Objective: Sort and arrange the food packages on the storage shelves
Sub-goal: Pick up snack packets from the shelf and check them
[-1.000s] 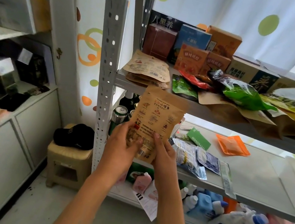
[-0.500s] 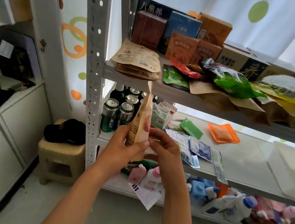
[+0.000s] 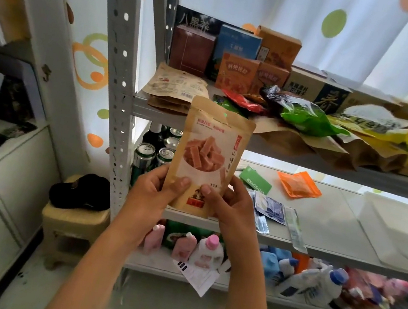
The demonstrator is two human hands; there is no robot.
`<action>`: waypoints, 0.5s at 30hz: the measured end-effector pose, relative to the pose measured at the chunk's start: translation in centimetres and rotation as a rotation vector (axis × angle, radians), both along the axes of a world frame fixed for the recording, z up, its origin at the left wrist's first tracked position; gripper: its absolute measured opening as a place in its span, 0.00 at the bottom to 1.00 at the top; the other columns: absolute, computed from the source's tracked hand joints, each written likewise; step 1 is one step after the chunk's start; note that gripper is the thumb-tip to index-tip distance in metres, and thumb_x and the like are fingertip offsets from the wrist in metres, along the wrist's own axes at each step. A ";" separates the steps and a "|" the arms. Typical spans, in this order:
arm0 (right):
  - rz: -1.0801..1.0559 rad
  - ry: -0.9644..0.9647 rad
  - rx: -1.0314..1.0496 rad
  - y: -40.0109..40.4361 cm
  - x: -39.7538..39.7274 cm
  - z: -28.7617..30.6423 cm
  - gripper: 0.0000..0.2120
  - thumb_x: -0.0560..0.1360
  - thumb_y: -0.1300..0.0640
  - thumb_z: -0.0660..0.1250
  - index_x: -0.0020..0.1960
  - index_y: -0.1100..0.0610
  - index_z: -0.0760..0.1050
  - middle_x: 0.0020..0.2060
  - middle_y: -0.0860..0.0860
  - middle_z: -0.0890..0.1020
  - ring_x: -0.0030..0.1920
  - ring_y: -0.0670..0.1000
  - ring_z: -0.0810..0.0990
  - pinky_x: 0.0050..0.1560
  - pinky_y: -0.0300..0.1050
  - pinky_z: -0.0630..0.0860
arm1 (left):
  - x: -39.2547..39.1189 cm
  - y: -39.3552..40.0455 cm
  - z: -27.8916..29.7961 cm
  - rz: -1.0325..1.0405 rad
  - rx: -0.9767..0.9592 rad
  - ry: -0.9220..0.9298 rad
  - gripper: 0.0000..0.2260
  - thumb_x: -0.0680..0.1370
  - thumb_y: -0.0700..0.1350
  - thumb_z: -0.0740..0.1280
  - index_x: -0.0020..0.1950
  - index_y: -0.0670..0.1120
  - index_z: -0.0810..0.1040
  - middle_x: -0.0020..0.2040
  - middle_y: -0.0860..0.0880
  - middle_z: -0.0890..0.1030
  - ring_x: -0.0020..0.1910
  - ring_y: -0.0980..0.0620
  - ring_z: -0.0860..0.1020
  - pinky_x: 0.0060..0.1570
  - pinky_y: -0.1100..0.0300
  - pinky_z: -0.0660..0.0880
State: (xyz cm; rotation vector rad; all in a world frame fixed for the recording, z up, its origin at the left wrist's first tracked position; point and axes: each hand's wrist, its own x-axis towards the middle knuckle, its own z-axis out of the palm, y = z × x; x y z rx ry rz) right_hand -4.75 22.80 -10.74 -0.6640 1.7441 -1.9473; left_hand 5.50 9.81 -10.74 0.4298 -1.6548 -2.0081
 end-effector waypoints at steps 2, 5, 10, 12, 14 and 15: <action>-0.023 0.001 -0.018 -0.3 0.2 0.3 0.19 0.73 0.59 0.75 0.62 0.54 0.75 0.51 0.52 0.87 0.51 0.53 0.87 0.47 0.44 0.84 | 0.1 0.0 0.2 0.002 -0.012 0.001 0.10 0.78 0.43 0.67 0.59 0.48 0.79 0.49 0.51 0.86 0.47 0.51 0.85 0.41 0.64 0.80; -0.045 -0.001 -0.059 -0.8 0.5 0.7 0.19 0.72 0.60 0.75 0.62 0.57 0.75 0.51 0.54 0.87 0.51 0.54 0.87 0.47 0.46 0.84 | 0.3 0.1 0.8 0.017 -0.019 0.021 0.10 0.79 0.44 0.67 0.60 0.47 0.79 0.50 0.49 0.86 0.48 0.51 0.85 0.42 0.63 0.80; -0.097 0.010 -0.125 -2.2 1.0 1.3 0.19 0.73 0.60 0.75 0.62 0.57 0.75 0.50 0.54 0.87 0.51 0.54 0.87 0.46 0.45 0.84 | 0.3 -0.3 1.7 0.088 -0.019 0.068 0.13 0.76 0.44 0.71 0.60 0.48 0.79 0.50 0.52 0.86 0.49 0.54 0.84 0.43 0.65 0.80; -0.133 0.002 -0.160 -2.9 1.2 1.6 0.20 0.71 0.57 0.76 0.61 0.56 0.76 0.50 0.54 0.87 0.50 0.55 0.87 0.45 0.45 0.84 | 0.3 -0.4 2.3 0.135 -0.060 0.064 0.22 0.70 0.47 0.76 0.63 0.51 0.76 0.53 0.52 0.85 0.51 0.55 0.84 0.44 0.63 0.80; -0.163 -0.017 -0.187 -3.5 1.2 2.0 0.23 0.67 0.52 0.76 0.60 0.55 0.77 0.49 0.54 0.87 0.50 0.55 0.87 0.49 0.50 0.84 | 0.2 -0.5 2.9 0.183 -0.141 0.047 0.28 0.66 0.50 0.78 0.64 0.56 0.73 0.56 0.54 0.83 0.52 0.57 0.83 0.45 0.62 0.81; -0.164 -0.025 -0.199 -3.8 1.2 2.3 0.23 0.66 0.50 0.76 0.59 0.55 0.78 0.49 0.53 0.87 0.51 0.54 0.87 0.51 0.52 0.83 | 0.1 -0.6 3.2 0.212 -0.174 0.054 0.29 0.66 0.50 0.79 0.64 0.58 0.72 0.56 0.54 0.82 0.52 0.58 0.83 0.45 0.63 0.81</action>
